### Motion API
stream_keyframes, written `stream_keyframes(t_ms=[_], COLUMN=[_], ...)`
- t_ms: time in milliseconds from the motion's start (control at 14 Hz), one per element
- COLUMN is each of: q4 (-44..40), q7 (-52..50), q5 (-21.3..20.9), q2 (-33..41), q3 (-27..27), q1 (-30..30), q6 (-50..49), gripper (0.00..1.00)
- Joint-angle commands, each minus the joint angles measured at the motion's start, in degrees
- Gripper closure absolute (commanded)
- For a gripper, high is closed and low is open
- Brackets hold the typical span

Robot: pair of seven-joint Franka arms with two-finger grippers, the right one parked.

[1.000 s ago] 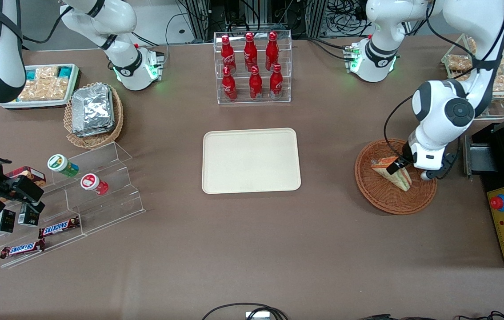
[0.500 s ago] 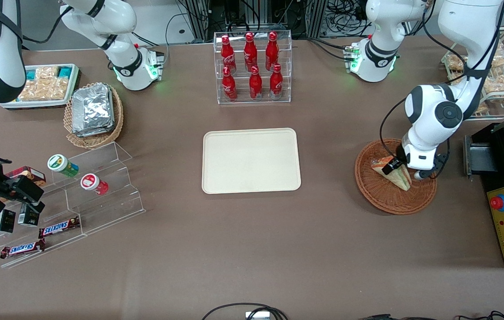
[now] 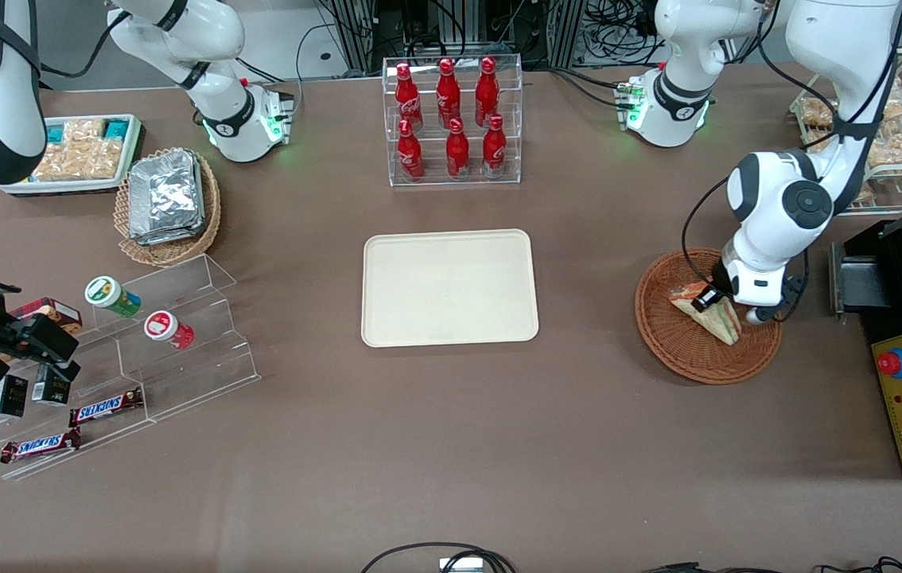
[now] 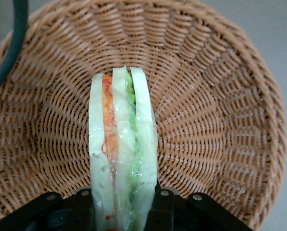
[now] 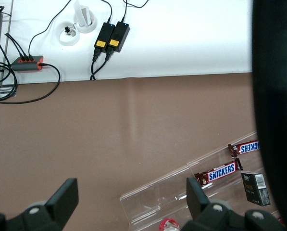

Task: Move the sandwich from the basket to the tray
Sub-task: 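Lift the sandwich with the left gripper and carry it over the cream tray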

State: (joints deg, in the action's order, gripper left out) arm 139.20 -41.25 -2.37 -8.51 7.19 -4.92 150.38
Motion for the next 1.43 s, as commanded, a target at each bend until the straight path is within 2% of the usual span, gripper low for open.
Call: stream_keyframes(t_ms=[0,286,500,643,857,1214,1357], q4=[-4.7,-14.3,-19.2,-20.6,-21.3,-22.0,-23.4], q7=[0.8,8.7,12.9,13.5,12.3,12.2,8.8], q5=[-2.0,-2.0,-2.0,-2.4,-5.4,-5.3,-5.3], q2=[3.2,4.5,4.6,4.0,3.1,1.7,0.0], q3=[-0.2,0.6,4.6,9.5,17.1,27.7,30.0], q1=[0.5,1.0,1.0,1.0,1.1,1.2,3.2], q6=[-9.6,-25.4,-31.9,-32.2,-31.9,-31.6,-31.6], gripper=[1.0,1.0,1.0,1.0,1.0,1.0,1.0])
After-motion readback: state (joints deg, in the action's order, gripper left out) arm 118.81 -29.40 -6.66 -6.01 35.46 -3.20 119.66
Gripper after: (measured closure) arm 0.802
